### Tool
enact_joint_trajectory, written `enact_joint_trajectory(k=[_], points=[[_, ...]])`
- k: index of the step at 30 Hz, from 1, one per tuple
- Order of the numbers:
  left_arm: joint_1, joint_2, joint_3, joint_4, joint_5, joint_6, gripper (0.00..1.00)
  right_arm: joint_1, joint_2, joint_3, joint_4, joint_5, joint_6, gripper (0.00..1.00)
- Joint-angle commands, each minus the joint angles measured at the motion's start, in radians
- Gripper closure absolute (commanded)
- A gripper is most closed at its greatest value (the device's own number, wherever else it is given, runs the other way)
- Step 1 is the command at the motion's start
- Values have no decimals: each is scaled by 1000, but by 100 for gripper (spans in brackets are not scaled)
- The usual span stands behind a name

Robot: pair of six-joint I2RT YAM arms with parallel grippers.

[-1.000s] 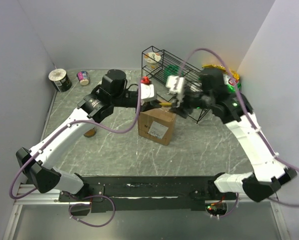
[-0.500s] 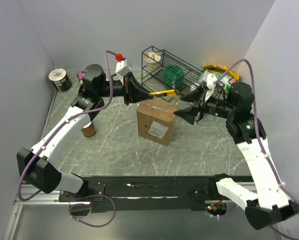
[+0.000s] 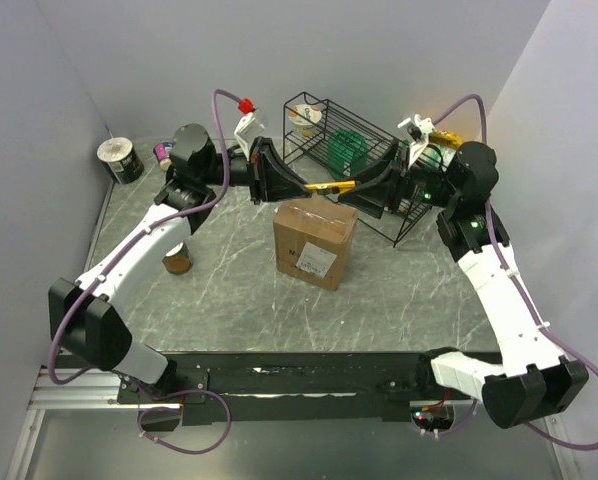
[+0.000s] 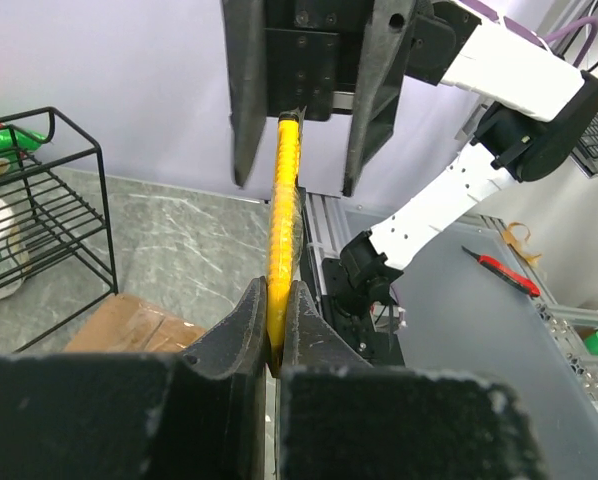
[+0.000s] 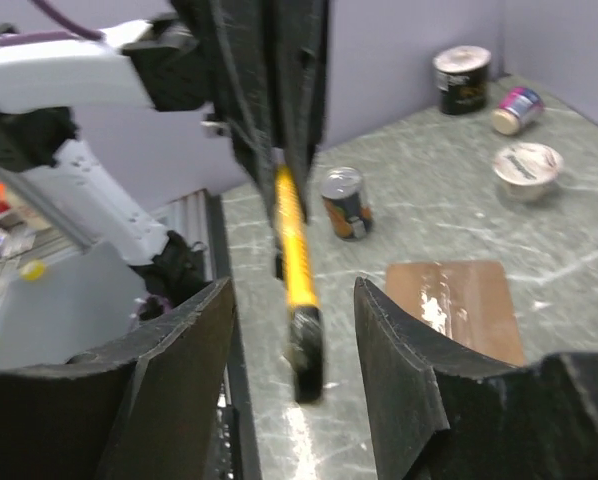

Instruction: Unpack the express box

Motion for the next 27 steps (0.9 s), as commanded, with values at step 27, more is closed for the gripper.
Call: enact_joint_trajectory(k=[27], points=[[0, 69, 73, 94, 49, -74, 99, 41, 76, 37, 178, -100, 111, 60]])
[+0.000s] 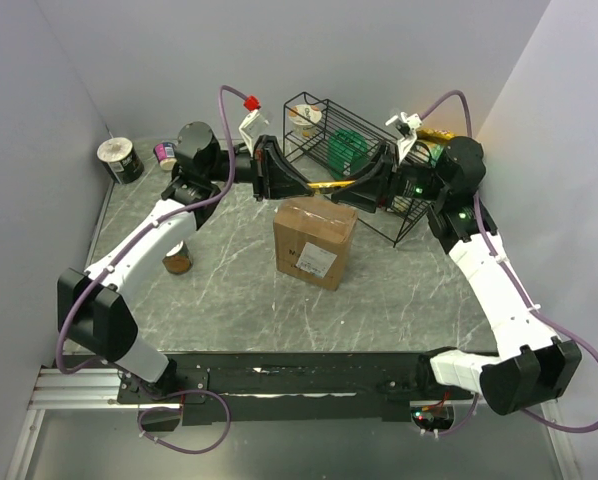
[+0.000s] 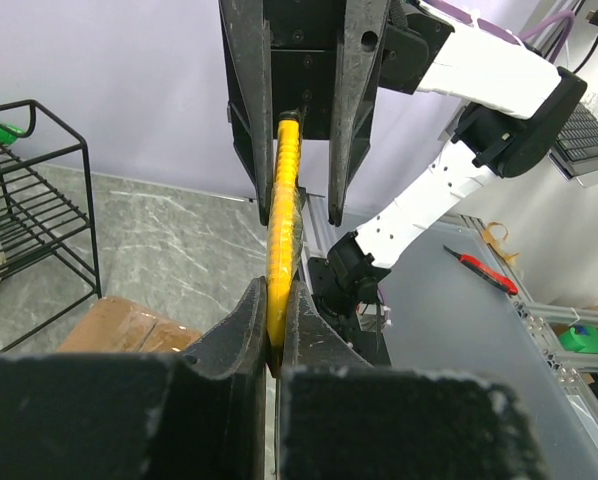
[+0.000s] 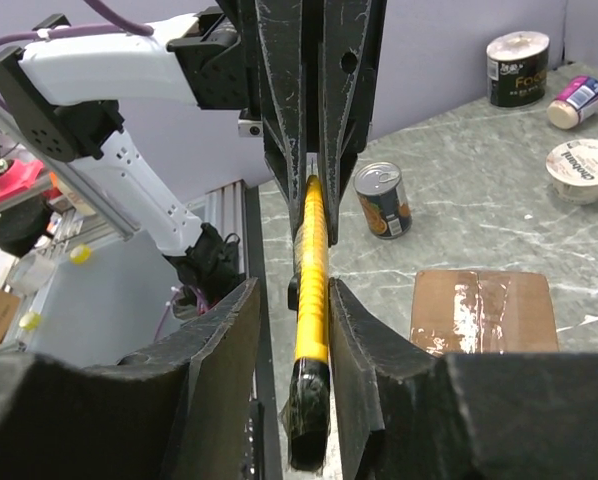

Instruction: Unpack the express box

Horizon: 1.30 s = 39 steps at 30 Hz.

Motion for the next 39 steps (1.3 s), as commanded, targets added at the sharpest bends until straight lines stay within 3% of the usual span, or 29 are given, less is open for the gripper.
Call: enact_joint_trajectory(k=[1, 5, 9, 10, 11, 12, 14, 15, 17, 19, 23, 26, 28, 34, 39], points=[[-1, 6, 39, 25, 9, 5, 99, 10, 6, 38, 77, -9, 31, 60], [-2, 8, 42, 13, 8, 11, 99, 12, 17, 50, 85, -27, 29, 94], [-2, 11, 44, -33, -12, 47, 98, 12, 12, 72, 75, -17, 23, 100], [-2, 9, 46, -62, -74, 68, 88, 10, 9, 81, 60, 8, 5, 100], [1, 0, 56, -125, -122, 105, 49, 6, 5, 114, -48, 50, -16, 100], [10, -4, 64, -186, -176, 195, 39, -8, -11, 134, -116, 119, -38, 100], [27, -21, 70, -326, -260, 287, 23, -20, -32, 211, -350, 292, -143, 100], [47, -29, 75, -375, -283, 403, 19, -22, -41, 233, -435, 360, -238, 100], [61, -67, 66, -534, -345, 529, 11, -23, -92, 228, -564, 559, -292, 100], [59, -104, 44, -669, -392, 788, 2, -37, -136, 193, -615, 680, -317, 100], [-2, -266, -156, -659, -553, 1148, 4, -65, -254, 92, -681, 741, -328, 100], [-129, -332, -281, -640, -667, 1402, 4, -123, -273, 95, -728, 762, -311, 100], [-162, -372, -403, -532, -718, 1453, 4, -178, -267, 107, -779, 769, -287, 100], [-318, -382, -669, 9, -963, 1620, 4, -235, -264, 122, -889, 838, -273, 100], [-392, -331, -659, 93, -1116, 1560, 4, -304, -273, 136, -955, 847, -289, 100]])
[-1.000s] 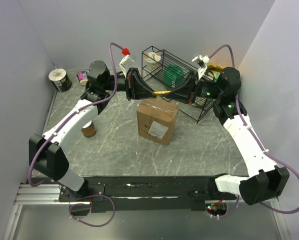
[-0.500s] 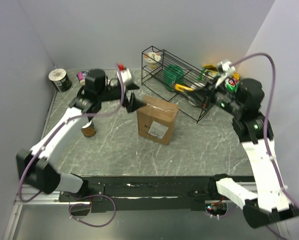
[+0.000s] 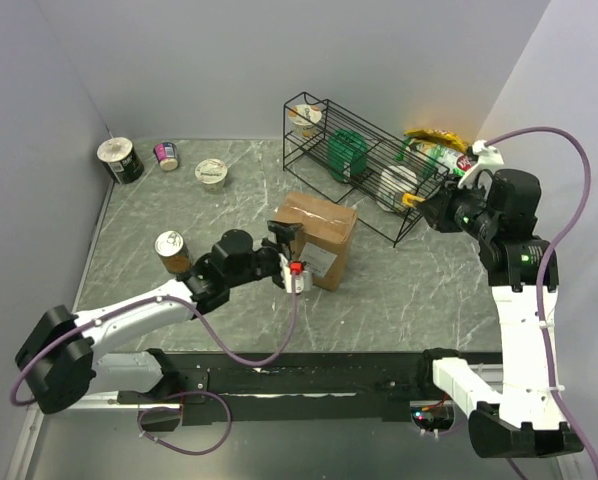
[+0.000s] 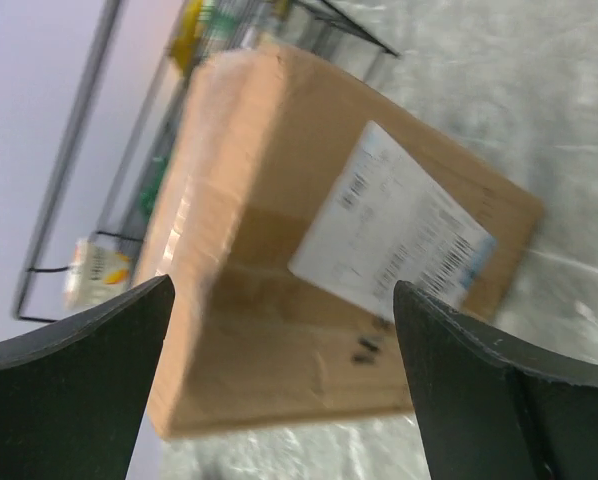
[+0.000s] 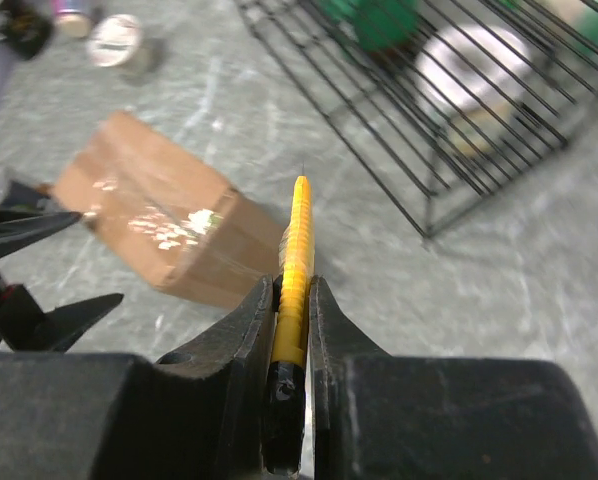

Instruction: Unpack the express box

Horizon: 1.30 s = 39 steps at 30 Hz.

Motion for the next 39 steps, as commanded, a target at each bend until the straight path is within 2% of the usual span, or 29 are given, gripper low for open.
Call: enact_joint_trajectory(k=[1, 3, 4, 5, 6, 7, 8, 9, 10, 11, 12, 15, 16, 19, 23, 25, 32, 37, 39], points=[[-32, -16, 55, 222, -238, -27, 3, -42, -33, 38, -75, 29, -16, 100], [-33, -58, 78, 136, -278, -181, 4, -45, -53, 27, -83, 40, -32, 100], [-32, -113, 99, -4, -278, -233, 1, -47, -74, 12, -79, 43, -35, 100], [-26, -146, 110, -98, -225, -300, 3, -45, -84, 4, -72, 41, -53, 100], [-26, -176, 113, -177, -156, -307, 7, -47, -90, -2, -71, 41, -58, 100], [-26, -230, 94, -323, -80, -296, 15, -45, -88, 0, -74, 44, -61, 100], [-26, -247, 77, -369, 105, -228, 24, -45, -88, -2, -77, 55, -59, 100], [-33, -256, 57, -397, 155, -202, 35, -47, -87, -5, -63, 54, -59, 100], [-44, -250, 19, -392, 180, -200, 65, -47, -82, -17, -51, 47, -59, 100], [-67, -234, 4, -342, 189, -215, 89, -47, -79, -20, -34, 38, -53, 100], [-82, -206, -6, -311, 171, -227, 99, -50, -72, -19, -16, 32, -47, 100], [-130, -29, 1, -196, 75, -276, 99, -77, -32, 21, -13, -34, -17, 100], [-144, 78, 26, -167, 43, -290, 99, -85, -22, 39, -8, -38, -3, 100], [-164, 270, 107, -86, -63, -331, 99, -97, -27, 64, -8, -6, 23, 100], [-165, 432, 204, -10, -126, -345, 99, -97, -35, 67, -6, 6, 28, 100], [-165, 504, 256, 13, -148, -364, 99, -99, -44, 61, -5, -40, 31, 100], [-185, 647, 296, 129, -246, -362, 99, -100, -82, -32, 76, -58, 54, 100], [-185, 668, 281, 140, -193, -335, 99, -102, -65, -46, 112, -80, 48, 100], [-182, 653, 265, 123, -122, -333, 99, -103, -61, -52, 118, -95, 36, 100]])
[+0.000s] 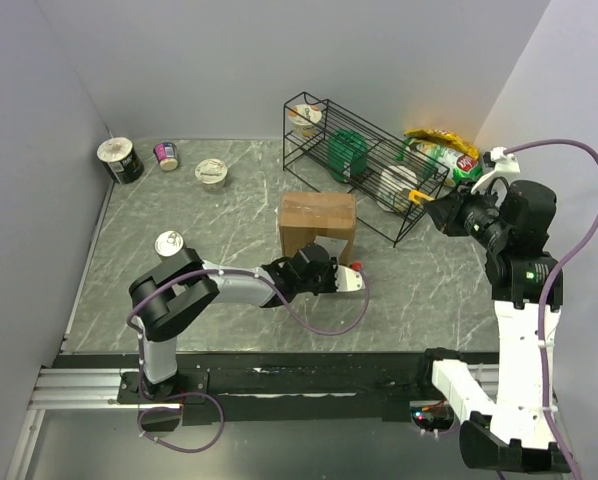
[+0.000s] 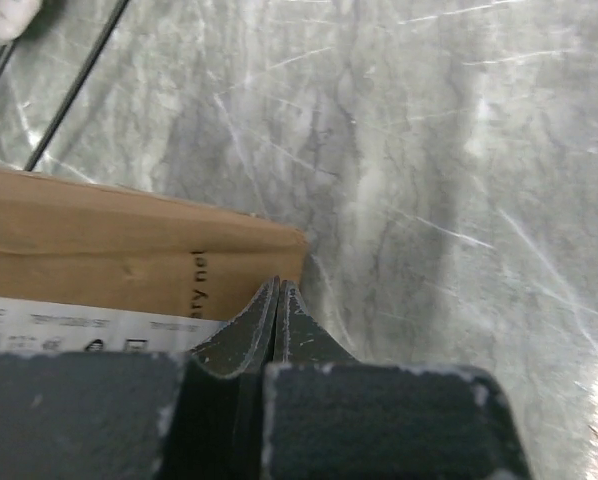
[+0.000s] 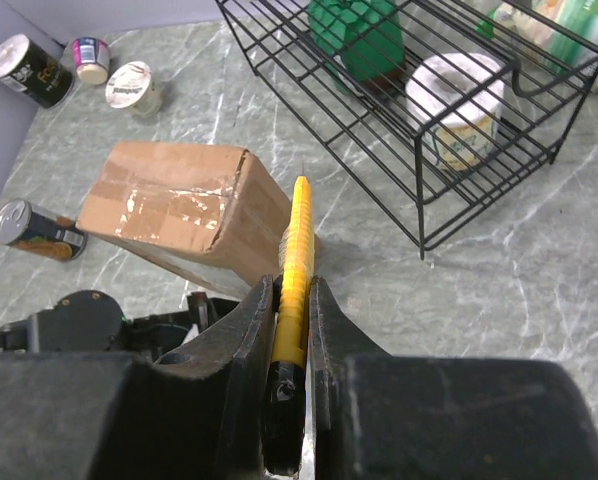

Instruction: Unpack the express box

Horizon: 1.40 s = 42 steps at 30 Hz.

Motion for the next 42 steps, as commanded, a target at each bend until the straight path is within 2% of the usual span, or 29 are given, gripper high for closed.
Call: enact_joint_trajectory(k=[1, 2, 3, 4, 7, 9, 12, 13, 15, 16, 19, 22, 25, 28, 30, 34, 38, 42], points=[[1, -51, -6, 21, 111, 0, 96, -11, 12, -14, 82, -40, -10, 100], [11, -73, 8, -13, 144, -13, 88, -14, 15, -17, 82, -50, -27, 100], [22, -120, 79, -167, 274, -27, 77, -17, 18, -18, 79, -84, -41, 100], [33, -140, 125, -234, 331, -78, 58, -20, 19, -18, 75, -93, -53, 100], [50, -206, 326, -465, 464, -167, 37, -29, 27, -11, 59, -106, -84, 100], [45, -250, 440, -516, 467, -191, 31, -29, 24, 2, 87, -93, -115, 100], [54, -297, 553, -590, 371, -198, 16, -29, 50, 61, 83, 41, -49, 100], [71, -306, 574, -630, 310, -178, 7, -29, 67, 86, 63, 40, -19, 100], [112, -327, 616, -668, 295, -169, 1, -29, 76, 94, 41, 26, 32, 100], [169, -330, 629, -690, 295, -178, 3, -29, 69, 77, 55, 13, 81, 100], [301, -318, 681, -705, 323, -286, 3, -23, 88, 54, 53, -47, 141, 100], [375, -272, 738, -733, 375, -362, 3, -21, 114, 45, 58, -41, 173, 100], [408, -234, 709, -698, 405, -406, 3, -14, 134, 23, 107, -121, 212, 100], [457, -167, 712, -676, 519, -481, 3, 14, 164, 28, 101, -122, 236, 100], [485, -107, 735, -647, 614, -564, 4, 49, 185, 54, 70, -51, 208, 100], [536, -35, 727, -560, 697, -681, 4, 162, 190, 69, 58, 97, 149, 100], [547, 28, 741, -541, 752, -721, 3, 189, 211, 75, 65, 82, 134, 100], [556, 12, 697, -546, 777, -735, 1, 189, 231, 74, 76, 56, 138, 100]])
